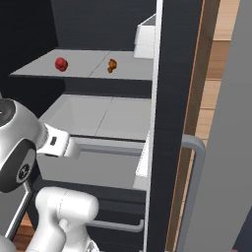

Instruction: Place one bell pepper and one chicken drumstick in each tupperware on the nearby counter, to pack two identical lunches.

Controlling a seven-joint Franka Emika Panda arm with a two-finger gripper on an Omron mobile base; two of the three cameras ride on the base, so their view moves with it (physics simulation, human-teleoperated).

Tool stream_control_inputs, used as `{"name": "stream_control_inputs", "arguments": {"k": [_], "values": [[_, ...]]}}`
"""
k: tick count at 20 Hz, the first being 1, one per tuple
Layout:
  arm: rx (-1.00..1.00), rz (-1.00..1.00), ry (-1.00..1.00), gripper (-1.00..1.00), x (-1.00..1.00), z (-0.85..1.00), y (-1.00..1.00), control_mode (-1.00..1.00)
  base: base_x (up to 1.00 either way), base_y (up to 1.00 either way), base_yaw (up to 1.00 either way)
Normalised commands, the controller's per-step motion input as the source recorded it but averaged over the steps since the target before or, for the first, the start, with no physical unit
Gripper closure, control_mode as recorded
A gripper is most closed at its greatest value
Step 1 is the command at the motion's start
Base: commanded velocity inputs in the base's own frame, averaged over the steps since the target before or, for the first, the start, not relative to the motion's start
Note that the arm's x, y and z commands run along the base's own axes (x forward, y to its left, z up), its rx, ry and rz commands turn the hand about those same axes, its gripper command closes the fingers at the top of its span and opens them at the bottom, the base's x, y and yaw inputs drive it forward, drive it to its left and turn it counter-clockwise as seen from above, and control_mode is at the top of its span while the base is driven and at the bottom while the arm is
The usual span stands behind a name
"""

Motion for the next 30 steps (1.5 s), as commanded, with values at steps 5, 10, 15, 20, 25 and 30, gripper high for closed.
{"name": "stream_control_inputs", "arguments": {"k": [5, 10, 15, 20, 25, 30], "values": [[0.0, 0.0, -0.17, -1.0, 0.02, 0.46, 0.0, -1.0, 0.0, 0.0, 0.0], [0.0, 0.0, -0.11, -1.0, 0.13, 0.63, 0.0, -1.0, 0.0, 0.0, 0.0], [0.0, 0.0, 0.0, -1.0, 0.38, 0.79, -0.09, -1.0, 0.0, 0.0, 0.0], [0.0, 0.0, 0.0, -1.0, 0.48, 0.59, -0.05, -1.0, 0.0, 0.0, 0.0], [-0.01, 0.0, 0.0, -1.0, 0.51, 0.14, -0.01, -1.0, 0.0, 0.0, 0.0], [0.0, 0.0, 0.03, -1.0, 0.67, -0.01, -0.06, -1.0, 0.0, 0.0, 0.0]]}}
